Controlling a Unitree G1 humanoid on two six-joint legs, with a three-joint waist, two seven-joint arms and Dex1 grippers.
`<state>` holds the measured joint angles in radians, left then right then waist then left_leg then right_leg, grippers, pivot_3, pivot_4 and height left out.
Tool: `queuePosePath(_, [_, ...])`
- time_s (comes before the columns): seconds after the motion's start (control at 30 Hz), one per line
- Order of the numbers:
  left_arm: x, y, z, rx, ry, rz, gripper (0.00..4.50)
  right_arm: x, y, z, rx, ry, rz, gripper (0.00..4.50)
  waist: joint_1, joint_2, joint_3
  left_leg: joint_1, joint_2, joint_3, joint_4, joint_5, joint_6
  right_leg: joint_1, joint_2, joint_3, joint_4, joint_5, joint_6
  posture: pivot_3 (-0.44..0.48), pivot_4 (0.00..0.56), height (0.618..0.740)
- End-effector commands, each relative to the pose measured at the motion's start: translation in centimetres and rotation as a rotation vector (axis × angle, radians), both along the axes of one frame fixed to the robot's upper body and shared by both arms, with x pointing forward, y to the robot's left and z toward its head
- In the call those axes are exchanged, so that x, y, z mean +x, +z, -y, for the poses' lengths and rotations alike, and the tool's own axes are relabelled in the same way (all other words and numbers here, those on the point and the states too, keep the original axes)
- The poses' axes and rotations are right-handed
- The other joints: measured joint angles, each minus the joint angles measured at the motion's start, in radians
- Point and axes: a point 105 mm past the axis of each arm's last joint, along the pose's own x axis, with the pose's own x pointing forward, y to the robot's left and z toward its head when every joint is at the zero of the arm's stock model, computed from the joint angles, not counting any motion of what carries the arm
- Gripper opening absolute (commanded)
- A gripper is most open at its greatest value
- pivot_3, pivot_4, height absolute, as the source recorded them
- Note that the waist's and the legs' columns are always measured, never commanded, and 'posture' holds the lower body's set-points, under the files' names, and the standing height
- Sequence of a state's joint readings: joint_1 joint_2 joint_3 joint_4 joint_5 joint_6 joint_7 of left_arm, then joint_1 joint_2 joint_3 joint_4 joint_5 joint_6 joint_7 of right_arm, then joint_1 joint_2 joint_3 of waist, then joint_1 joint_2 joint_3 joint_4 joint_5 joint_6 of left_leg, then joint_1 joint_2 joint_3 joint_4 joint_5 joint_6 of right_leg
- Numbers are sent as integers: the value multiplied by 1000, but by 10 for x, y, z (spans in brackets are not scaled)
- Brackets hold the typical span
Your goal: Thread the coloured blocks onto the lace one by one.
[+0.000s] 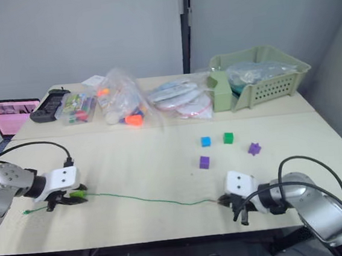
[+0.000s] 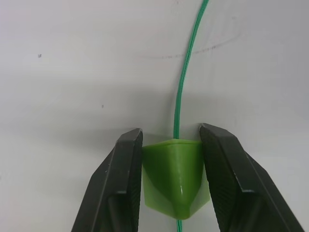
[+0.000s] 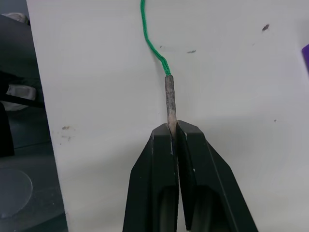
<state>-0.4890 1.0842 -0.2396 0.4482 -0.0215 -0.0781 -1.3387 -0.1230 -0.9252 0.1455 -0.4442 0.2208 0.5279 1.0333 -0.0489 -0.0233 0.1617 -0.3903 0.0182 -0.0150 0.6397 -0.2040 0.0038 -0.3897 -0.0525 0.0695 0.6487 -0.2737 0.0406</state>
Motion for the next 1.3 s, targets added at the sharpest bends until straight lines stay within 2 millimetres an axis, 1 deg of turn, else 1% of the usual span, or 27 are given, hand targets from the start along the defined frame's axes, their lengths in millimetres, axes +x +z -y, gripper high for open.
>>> queuePosePath(0.03, [-14,-12,-11,30,26,-81,1305,2,8,-5,15,24,33,0,2,0,0,-1,0,0,0,0,0,0,0,0,0,0,0,0,150,740])
queuePosePath(0.1, [-12,-8,-2,-26,29,-76,2339,4,8,-7,22,27,37,0,4,0,0,-1,0,1,0,0,0,-1,-1,0,0,0,0,0,150,740])
queuePosePath(0.17, [-11,4,13,-110,13,-91,2981,4,10,-13,36,42,40,0,4,0,0,-3,-1,0,0,0,0,-2,-1,0,0,0,0,0,150,740])
queuePosePath(0.2, [-4,15,25,-148,-8,-42,3292,5,11,-16,45,49,43,0,6,0,0,-5,-1,0,0,0,0,-4,-1,0,0,0,0,0,150,740])
queuePosePath(0.23, [1,23,33,-169,-23,-6,3622,5,12,-19,51,53,44,0,9,0,0,-8,-1,0,1,0,0,-6,-1,0,0,0,0,0,150,740])
queuePosePath(0.3, [5,36,49,-222,-47,14,4311,6,13,-23,59,58,45,0,19,-4,2,-18,-2,-1,6,0,0,-15,-2,-1,4,4,-4,0,150,740])
queuePosePath(0.33, [5,43,63,-265,-77,10,4415,6,14,-26,60,64,45,0,23,-5,3,-21,-3,-2,9,0,0,-18,-2,-1,7,4,-4,0,150,740])
queuePosePath(0.37, [3,48,84,-313,-122,4,4415,7,14,-30,59,72,45,0,27,-7,4,-23,-3,-3,11,0,0,-18,-2,-1,8,4,-4,0,150,740])
queuePosePath(0.4, [2,52,97,-343,-153,-1,4415,7,15,-32,58,77,45,0,31,-7,4,-24,-3,-3,12,0,0,-19,-3,-2,8,5,-3,0,150,740])
queuePosePath(0.43, [-1,53,111,-367,-179,-8,4415,7,15,-35,56,81,45,0,35,-7,4,-25,-4,-3,13,0,0,-19,-3,-2,8,5,-3,0,150,740])
queuePosePath(0.47, [-6,51,129,-394,-224,-26,4415,8,16,-38,54,84,46,0,36,-7,4,-25,-4,-3,13,0,0,-19,-4,-2,8,5,-2,0,150,740])
queuePosePath(0.5, [-10,48,145,-421,-251,-39,4415,9,16,-42,53,87,46,0,35,-7,4,-25,-4,-3,14,0,0,-18,-4,-2,8,5,-2,0,150,740])
queuePosePath(0.53, [-14,46,156,-439,-266,-47,4415,10,17,-44,51,88,46,0,35,-7,4,-25,-4,-3,14,0,0,-18,-4,-2,7,5,-2,0,150,740])
queuePosePath(0.57, [-16,41,171,-461,-290,-50,4415,12,17,-47,48,85,47,0,35,-7,4,-25,-5,-3,14,0,0,-18,-4,-1,7,5,-1,0,150,740])
queuePosePath(0.6, [-17,38,180,-474,-300,-50,4415,13,17,-49,45,83,47,0,35,-7,4,-25,-5,-3,14,0,0,-18,-4,-2,8,5,-1,0,150,740])
queuePosePath(0.63, [-19,31,193,-473,-329,-43,4415,15,16,-51,37,78,48,0,35,-7,4,-25,-5,-4,14,0,0,-18,-4,-2,8,5,-2,0,150,740])
queuePosePath(0.67, [-18,24,208,-491,-339,-41,4415,18,15,-53,30,73,46,0,35,-7,4,-25,-5,-4,15,0,0,-18,-3,-2,8,5,-2,0,150,740])
queuePosePath(0.73, [-16,16,229,-544,-347,-35,4415,20,14,-55,20,64,46,0,36,-7,4,-25,-6,-4,15,0,0,-18,-3,-2,8,5,-2,0,150,740])
queuePosePath(0.77, [-13,14,235,-576,-335,-36,4415,22,14,-55,17,58,48,0,36,-8,4,-25,-6,-5,16,0,0,-17,-3,-2,8,5,-2,0,150,740])
queuePosePath(0.87, [-8,6,242,-610,-326,-29,4415,23,14,-56,15,50,50,0,34,-8,4,-26,-6,-6,18,0,0,-17,-3,-3,9,5,-2,0,150,740])
queuePosePath(1.0, [-8,0,244,-605,-349,-26,4415,22,15,-56,19,44,47,0,34,-8,4,-25,-6,-6,18,0,0,-17,-3,-3,10,5,-2,0,150,740])
queuePosePath(1.17, [-12,1,247,-616,-368,-35,4415,21,16,-55,23,41,45,0,37,-8,4,-25,-7,-6,19,0,0,-17,-4,-3,9,5,-2,0,150,740])
queuePosePath(1.3, [-13,1,250,-623,-375,-42,3281,21,17,-57,26,43,47,0,37,-8,4,-25,-7,-7,19,0,0,-16,-4,-3,9,5,-2,0,150,740])
